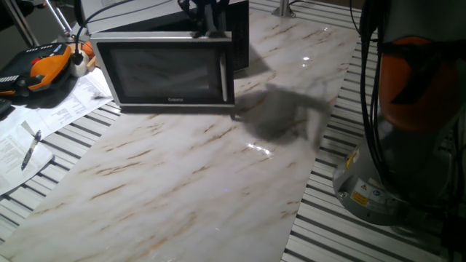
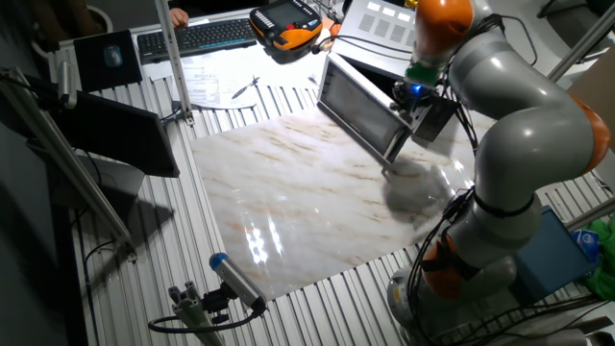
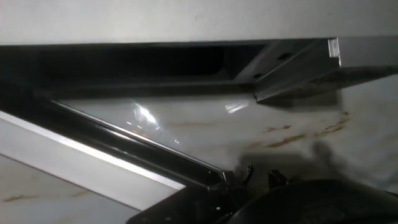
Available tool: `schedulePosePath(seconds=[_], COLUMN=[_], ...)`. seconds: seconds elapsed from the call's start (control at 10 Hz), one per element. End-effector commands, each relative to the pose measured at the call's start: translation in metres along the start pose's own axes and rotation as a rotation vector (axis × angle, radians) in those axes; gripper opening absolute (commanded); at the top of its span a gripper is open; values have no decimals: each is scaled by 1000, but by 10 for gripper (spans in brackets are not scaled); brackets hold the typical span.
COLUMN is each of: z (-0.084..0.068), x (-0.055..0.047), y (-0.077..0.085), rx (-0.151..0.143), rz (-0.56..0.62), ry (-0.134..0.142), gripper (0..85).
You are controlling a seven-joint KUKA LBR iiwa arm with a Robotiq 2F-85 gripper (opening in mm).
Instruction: Open the microwave door
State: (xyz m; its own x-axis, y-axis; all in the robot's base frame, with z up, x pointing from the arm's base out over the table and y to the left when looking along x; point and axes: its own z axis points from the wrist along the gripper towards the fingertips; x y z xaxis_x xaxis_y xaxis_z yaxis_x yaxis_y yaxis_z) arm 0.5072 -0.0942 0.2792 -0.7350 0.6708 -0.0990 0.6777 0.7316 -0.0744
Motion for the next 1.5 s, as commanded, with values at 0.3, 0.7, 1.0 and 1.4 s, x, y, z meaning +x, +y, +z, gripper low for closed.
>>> schedulePosePath(seconds=[0.3,0.7,1.0,1.4], z=[-10,-13,-33,-55], x=[31,29,19,34], y=[17,16,3,-13], rx=[20,24,-13,-21], rz=[68,63,6,-107], ry=[22,24,75,80], gripper=[340,340,340,0])
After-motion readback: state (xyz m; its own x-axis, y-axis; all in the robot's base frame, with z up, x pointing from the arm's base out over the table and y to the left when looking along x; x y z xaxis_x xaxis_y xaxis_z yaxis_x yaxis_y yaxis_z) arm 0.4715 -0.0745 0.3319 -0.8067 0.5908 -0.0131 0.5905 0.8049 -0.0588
